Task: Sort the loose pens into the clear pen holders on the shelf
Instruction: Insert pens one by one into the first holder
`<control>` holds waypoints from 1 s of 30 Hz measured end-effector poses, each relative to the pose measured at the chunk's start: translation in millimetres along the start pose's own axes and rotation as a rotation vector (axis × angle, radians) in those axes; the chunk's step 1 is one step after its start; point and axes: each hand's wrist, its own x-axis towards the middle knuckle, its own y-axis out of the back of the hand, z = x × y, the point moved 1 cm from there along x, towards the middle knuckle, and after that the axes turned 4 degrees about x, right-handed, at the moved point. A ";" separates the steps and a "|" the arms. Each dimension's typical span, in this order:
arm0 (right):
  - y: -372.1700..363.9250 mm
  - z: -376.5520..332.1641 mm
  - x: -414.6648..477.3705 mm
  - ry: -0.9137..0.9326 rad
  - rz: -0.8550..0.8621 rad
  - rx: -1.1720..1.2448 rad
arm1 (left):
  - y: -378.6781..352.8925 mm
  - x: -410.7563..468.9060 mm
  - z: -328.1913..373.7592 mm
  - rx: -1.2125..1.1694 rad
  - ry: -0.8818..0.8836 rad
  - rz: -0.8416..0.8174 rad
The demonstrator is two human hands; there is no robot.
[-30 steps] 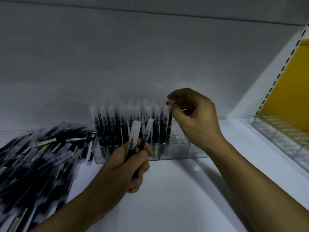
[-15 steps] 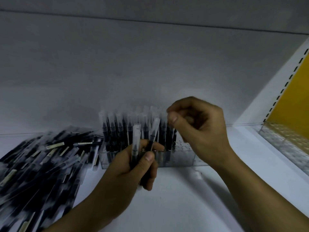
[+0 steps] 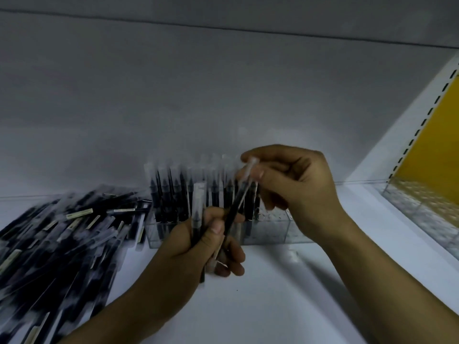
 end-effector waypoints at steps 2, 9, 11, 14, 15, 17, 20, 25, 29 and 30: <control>8.0 -0.9 4.6 0.003 0.097 0.033 | 0.3 0.6 0.5 0.016 0.017 0.040; 30.5 -0.4 15.5 0.038 0.368 0.087 | 0.9 2.4 -2.3 -0.012 0.030 0.080; 34.7 0.0 16.2 0.073 0.459 -0.009 | 1.9 4.6 -2.9 -0.121 0.113 0.058; 35.0 0.7 14.7 0.155 0.502 -0.149 | 5.6 6.3 -4.7 -0.247 0.221 0.020; 34.0 1.5 14.0 0.168 0.499 -0.169 | 5.4 6.2 -4.8 -0.249 0.214 0.025; 31.4 2.9 13.1 0.178 0.478 -0.195 | 3.8 3.6 -5.1 -0.212 0.161 0.017; 27.8 3.1 12.9 0.178 0.428 -0.236 | 0.0 1.3 -4.7 -0.179 0.067 0.011; 28.3 1.6 11.8 0.203 0.395 -0.327 | 3.6 4.5 -6.6 -0.011 -0.056 0.031; 26.3 4.9 10.2 0.225 0.348 -0.439 | 5.1 4.7 -8.0 0.041 -0.090 0.042; 25.7 5.8 9.9 0.226 0.331 -0.472 | 4.5 4.3 -7.5 0.017 -0.084 0.043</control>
